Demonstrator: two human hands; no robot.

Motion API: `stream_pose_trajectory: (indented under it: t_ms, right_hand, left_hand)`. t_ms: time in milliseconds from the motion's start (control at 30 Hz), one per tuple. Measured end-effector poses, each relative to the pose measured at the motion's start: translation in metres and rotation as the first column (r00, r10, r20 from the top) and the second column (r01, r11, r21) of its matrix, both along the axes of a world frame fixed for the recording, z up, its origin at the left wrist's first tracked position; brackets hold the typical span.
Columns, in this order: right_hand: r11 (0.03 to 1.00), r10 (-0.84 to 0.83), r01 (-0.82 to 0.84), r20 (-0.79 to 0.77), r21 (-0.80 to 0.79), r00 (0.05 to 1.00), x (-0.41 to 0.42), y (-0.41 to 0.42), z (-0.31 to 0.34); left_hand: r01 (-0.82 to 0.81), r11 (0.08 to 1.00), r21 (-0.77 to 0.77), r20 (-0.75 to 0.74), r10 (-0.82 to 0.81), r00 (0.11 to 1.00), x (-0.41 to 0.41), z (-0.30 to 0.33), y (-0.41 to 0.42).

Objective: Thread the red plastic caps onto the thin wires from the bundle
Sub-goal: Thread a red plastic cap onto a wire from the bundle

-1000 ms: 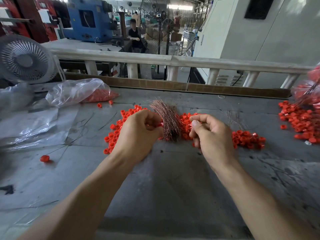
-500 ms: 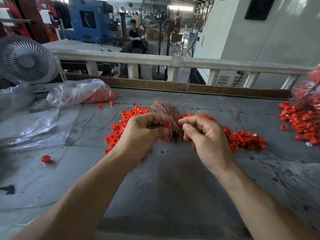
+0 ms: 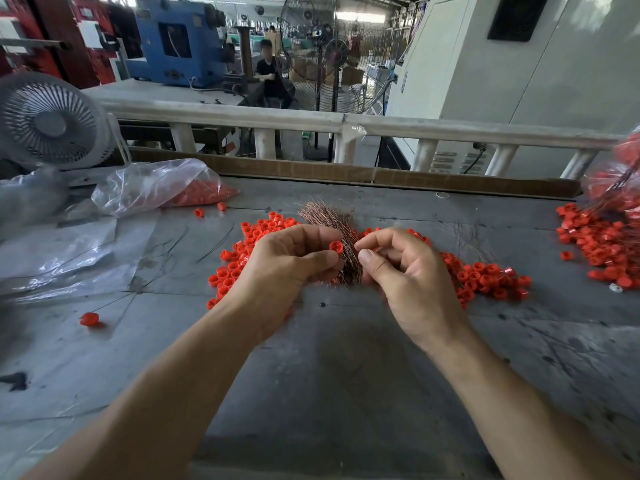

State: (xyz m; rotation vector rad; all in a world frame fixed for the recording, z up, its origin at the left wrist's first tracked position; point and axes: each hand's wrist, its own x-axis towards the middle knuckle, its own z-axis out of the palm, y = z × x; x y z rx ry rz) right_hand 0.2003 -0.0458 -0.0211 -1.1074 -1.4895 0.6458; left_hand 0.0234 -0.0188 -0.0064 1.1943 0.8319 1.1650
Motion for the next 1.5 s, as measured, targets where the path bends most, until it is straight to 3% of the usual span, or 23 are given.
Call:
stream_pose_trajectory:
  t_ms: [400, 800, 1500]
  right_hand:
    - [1.000, -0.021, 0.021, 0.062, 0.006, 0.998, -0.0003, -0.0029, 0.0008]
    - [1.000, -0.002, 0.004, 0.080, -0.025, 0.997, -0.0005, -0.0029, -0.0009]
    - [1.000, -0.015, 0.016, 0.054, -0.016, 0.998, -0.0024, -0.0032, -0.0033]
  left_hand:
    - [0.057, 0.998, 0.035, -0.038, -0.055, 0.998, -0.0015, 0.0015, -0.0031]
    - [0.045, 0.992, 0.118, -0.174, -0.024, 0.984, -0.0003, 0.0064, -0.0093]
    - [0.001, 0.977, 0.215, -0.213, 0.046, 0.976, -0.0024, -0.0013, -0.0019]
